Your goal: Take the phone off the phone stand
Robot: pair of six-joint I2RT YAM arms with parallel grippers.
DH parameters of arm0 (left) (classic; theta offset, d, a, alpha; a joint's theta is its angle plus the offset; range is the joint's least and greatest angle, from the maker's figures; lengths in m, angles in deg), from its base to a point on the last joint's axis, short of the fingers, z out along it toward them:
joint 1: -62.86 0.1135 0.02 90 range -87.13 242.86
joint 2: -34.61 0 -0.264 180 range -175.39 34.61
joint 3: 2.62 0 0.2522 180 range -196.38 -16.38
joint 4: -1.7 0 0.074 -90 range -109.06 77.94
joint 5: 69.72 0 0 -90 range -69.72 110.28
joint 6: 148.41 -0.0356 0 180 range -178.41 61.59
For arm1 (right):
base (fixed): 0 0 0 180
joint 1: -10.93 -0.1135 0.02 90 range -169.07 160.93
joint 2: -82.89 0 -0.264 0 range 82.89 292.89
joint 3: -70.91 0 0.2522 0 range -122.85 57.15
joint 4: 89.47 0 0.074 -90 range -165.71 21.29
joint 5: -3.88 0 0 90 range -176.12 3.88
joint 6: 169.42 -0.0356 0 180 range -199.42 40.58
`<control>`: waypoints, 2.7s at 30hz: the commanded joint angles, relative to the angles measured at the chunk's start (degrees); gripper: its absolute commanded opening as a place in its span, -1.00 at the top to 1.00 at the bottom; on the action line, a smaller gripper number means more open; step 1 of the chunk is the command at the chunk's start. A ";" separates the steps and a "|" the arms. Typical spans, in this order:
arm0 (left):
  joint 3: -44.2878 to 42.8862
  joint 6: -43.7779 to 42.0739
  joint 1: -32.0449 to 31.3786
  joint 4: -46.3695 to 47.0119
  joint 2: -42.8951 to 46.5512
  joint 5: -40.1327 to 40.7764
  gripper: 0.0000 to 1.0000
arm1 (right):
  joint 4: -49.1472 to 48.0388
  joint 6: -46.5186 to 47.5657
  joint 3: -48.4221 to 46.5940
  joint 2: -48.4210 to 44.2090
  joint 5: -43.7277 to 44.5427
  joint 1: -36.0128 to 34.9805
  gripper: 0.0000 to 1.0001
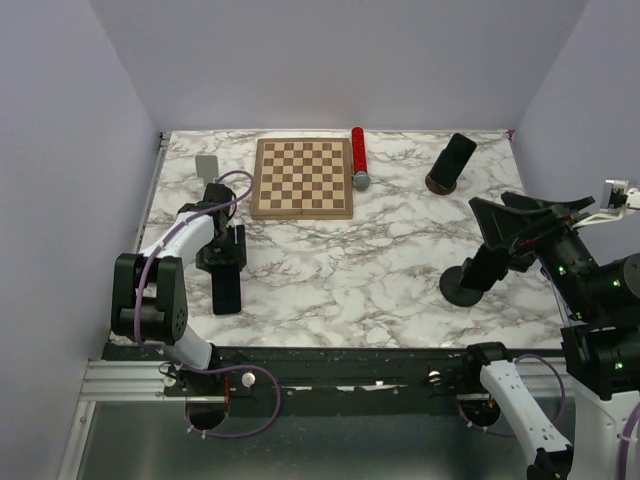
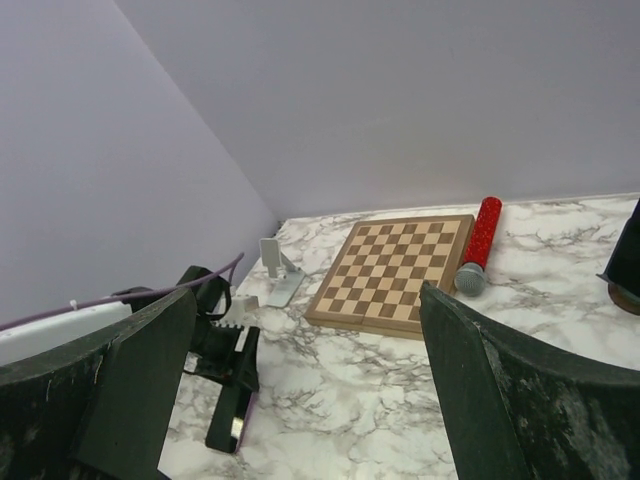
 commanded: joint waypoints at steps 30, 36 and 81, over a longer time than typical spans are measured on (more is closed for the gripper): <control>-4.07 10.61 -6.51 17.83 36.07 -21.79 -0.97 | 15.96 6.00 -5.64 11.38 13.58 0.20 -1.00; -9.53 13.83 -6.92 29.05 35.38 -25.86 -0.97 | 19.59 4.74 -6.57 16.58 17.48 0.20 -1.00; -3.46 17.49 -4.29 36.20 31.78 -30.84 -0.93 | 16.66 -3.66 -48.01 94.29 51.68 0.38 -1.00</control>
